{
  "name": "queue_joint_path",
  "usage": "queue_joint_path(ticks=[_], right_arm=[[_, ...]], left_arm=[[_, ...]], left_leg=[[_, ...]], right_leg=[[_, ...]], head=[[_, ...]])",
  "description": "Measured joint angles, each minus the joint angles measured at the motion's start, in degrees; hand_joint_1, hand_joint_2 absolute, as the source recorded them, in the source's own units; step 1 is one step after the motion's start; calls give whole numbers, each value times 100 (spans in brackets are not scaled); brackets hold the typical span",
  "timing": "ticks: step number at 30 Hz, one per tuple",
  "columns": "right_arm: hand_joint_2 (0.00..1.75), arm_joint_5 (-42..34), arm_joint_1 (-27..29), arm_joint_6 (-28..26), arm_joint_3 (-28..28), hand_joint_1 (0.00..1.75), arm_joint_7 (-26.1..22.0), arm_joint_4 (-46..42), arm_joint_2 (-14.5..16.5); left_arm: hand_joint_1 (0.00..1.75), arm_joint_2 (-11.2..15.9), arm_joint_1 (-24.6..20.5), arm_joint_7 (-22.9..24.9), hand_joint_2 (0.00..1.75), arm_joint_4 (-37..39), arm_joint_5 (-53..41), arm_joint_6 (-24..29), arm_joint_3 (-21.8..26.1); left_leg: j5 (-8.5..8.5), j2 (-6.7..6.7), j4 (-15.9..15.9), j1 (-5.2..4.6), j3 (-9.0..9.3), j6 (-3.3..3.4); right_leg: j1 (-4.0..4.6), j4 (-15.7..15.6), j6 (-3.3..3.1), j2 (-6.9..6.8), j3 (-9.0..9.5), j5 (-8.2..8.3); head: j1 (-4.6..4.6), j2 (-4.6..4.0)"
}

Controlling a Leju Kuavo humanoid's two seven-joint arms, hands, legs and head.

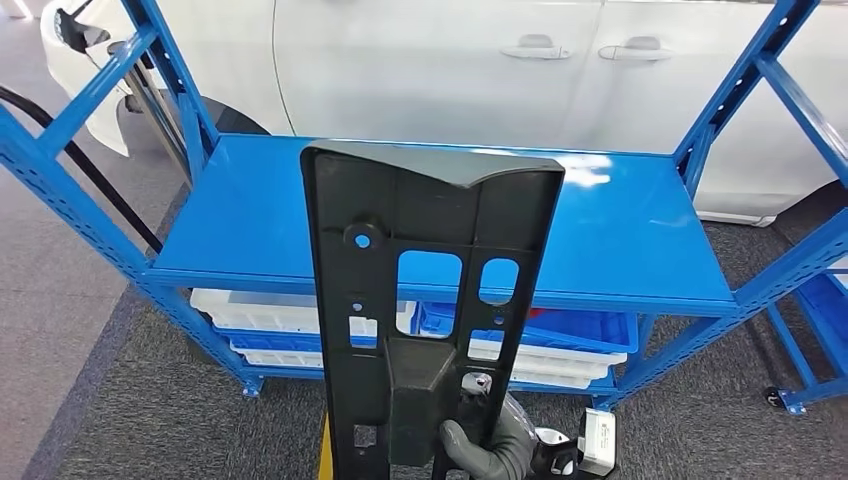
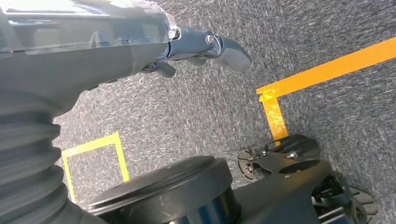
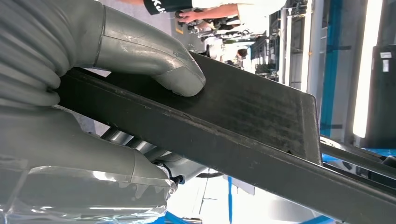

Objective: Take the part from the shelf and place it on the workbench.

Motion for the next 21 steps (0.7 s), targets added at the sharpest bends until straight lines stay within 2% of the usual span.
queue_joint_path(ticks=[1,3,4,5,6,8,9,10,12,14,15,16,18,19,20,21], right_arm=[[175,0,1,0,-2,175,0,1,0],[175,0,3,1,-3,175,0,9,0],[175,0,4,0,-3,175,0,16,0],[175,0,5,0,-3,175,0,23,0],[175,0,6,1,-4,175,0,29,0],[175,0,0,1,-5,175,0,35,0],[175,0,-5,2,-5,175,0,35,0],[175,-1,-13,1,-7,175,0,35,0],[175,-2,-20,1,-13,175,0,36,0],[175,-2,-19,1,-22,175,0,37,0],[175,-2,-20,2,-25,175,-1,37,1],[175,-2,-22,2,-26,175,-1,37,1],[175,-2,-22,4,-27,175,-1,41,2],[175,-2,-21,7,-27,175,0,45,2],[175,-2,-21,9,-27,175,0,50,2],[175,-2,-22,11,-27,175,0,54,2]], left_arm=[[0,-1,-3,0,175,0,0,-1,0],[0,-1,-5,-1,175,0,1,-1,0],[0,-1,-6,-2,175,0,1,-1,0],[0,-1,-8,-3,175,0,2,-1,0],[0,-1,-9,-4,175,0,2,-1,0],[0,-3,-12,-4,175,-1,2,-1,0],[0,-7,-13,-5,175,-1,2,-1,0],[0,-10,-16,-5,175,-1,2,-2,0],[0,-16,-24,-7,175,0,2,-2,1],[0,-13,-28,-7,175,0,2,-1,1],[0,-11,-30,-7,175,0,3,1,1],[0,-8,-38,-9,175,0,5,0,2],[0,-1,-69,-13,175,0,18,-4,7],[0,2,-83,-15,175,0,29,-8,10],[0,5,-88,-14,175,0,40,-11,11],[0,7,-83,-11,175,0,51,-13,13]], left_leg=[[32,12,-3,1,-26,32],[84,24,3,-16,-104,65],[104,26,8,-27,-136,68],[118,27,15,-35,-161,69],[127,26,22,-42,-175,67],[137,23,38,-55,-188,58],[141,22,52,-68,-200,43],[151,23,63,-77,-218,18],[177,26,74,-90,-259,-43],[148,24,111,-95,-288,-101],[48,20,227,-93,-330,-132],[-121,16,456,-88,-413,-164],[-538,12,1152,-61,-649,-224],[-676,13,1459,-48,-734,-248],[-706,13,1594,-32,-735,-268],[-633,14,1522,-12,-641,-284]], right_leg=[[-11,283,22,4,-115,-207],[-19,1057,57,4,-411,-633],[-19,1331,64,4,-497,-735],[-17,1414,62,4,-488,-733],[-15,1264,49,4,-365,-627],[0,524,-12,4,91,-306],[16,151,-53,3,298,-200],[34,-100,-92,0,423,-148],[62,-258,-148,-3,465,-142],[34,-298,-201,-13,448,-95],[16,-321,-231,-23,442,-68],[-2,-340,-256,-37,431,-43],[-3,-340,-280,-62,389,-8],[-4,-336,-279,-70,365,8],[-7,-327,-272,-74,341,24],[-11,-313,-261,-74,319,38]], head=[[0,0],[-1,0],[-1,0],[-1,0],[-1,0],[-1,0],[-1,0],[-1,0],[-1,0],[-1,0],[-1,0],[-1,0],[-1,0],[-1,0],[-1,0],[-1,0]])
